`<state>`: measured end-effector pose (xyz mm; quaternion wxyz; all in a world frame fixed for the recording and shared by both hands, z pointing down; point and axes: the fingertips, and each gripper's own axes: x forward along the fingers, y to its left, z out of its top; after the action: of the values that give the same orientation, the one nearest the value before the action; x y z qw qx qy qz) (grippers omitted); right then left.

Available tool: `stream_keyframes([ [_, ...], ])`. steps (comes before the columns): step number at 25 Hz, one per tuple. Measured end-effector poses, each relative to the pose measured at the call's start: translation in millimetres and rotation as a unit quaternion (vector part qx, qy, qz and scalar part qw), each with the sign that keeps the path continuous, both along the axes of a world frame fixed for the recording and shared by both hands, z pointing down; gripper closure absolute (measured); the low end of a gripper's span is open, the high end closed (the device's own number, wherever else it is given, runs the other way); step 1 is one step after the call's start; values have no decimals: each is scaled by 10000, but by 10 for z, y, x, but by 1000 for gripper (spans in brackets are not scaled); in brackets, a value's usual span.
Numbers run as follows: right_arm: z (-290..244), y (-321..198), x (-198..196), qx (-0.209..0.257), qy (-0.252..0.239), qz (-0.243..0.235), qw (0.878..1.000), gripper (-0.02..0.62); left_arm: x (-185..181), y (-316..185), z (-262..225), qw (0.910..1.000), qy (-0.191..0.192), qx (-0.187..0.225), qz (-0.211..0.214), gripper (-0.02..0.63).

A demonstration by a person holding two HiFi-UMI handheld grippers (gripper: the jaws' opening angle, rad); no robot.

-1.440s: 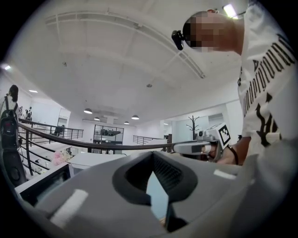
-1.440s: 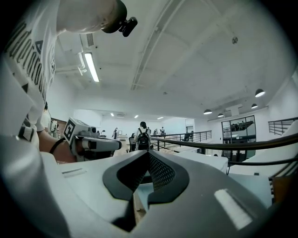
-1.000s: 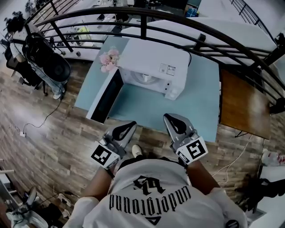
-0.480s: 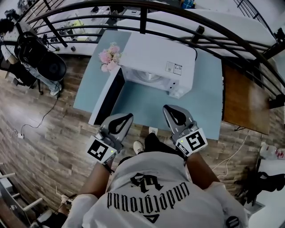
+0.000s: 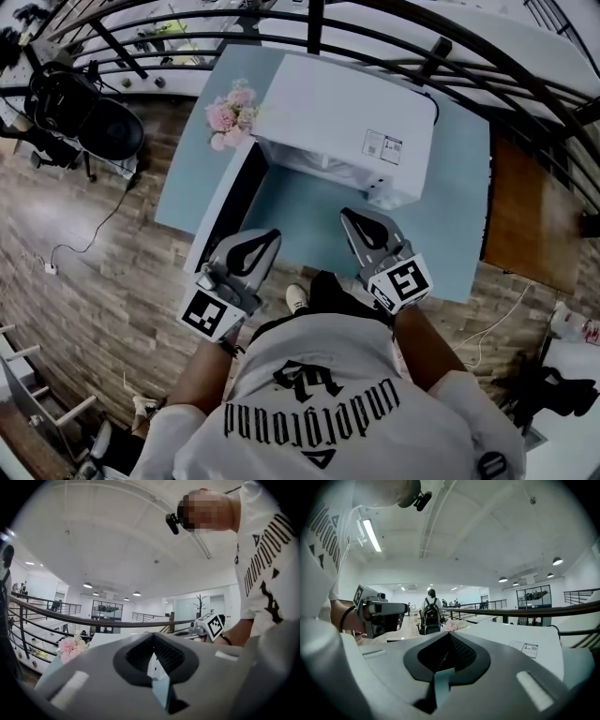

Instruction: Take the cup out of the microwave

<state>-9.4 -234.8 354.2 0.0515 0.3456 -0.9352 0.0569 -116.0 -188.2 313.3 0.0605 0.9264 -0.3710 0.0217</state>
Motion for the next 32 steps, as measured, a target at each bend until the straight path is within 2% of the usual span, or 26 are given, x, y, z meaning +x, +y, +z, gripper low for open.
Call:
stream_keyframes([
  [5, 280, -323, 32, -199, 59, -24, 9998, 591, 87, -317, 196, 9997, -205, -88, 39, 555],
  [10, 708, -556, 40, -461, 11, -40, 9989, 591, 162, -589, 589, 9986, -463, -228, 72, 555],
  [15, 1090, -709, 9, -633, 173, -38, 9978, 587, 161, -871, 951, 9982, -478, -351, -42, 555],
  [23, 1632, -974, -78, -800, 271, -91, 9964, 541, 192, -1205, 1389, 9982, -447, -381, -122, 555],
  [26, 1836, -1072, -79, -875, 310, 5, 9957, 530, 273, -1250, 1554, 9982, -283, -517, -116, 555],
  [32, 2183, -1310, -102, -983, 297, 222, 9945, 508, 261, -1413, 1845, 9973, -434, -586, -68, 555],
])
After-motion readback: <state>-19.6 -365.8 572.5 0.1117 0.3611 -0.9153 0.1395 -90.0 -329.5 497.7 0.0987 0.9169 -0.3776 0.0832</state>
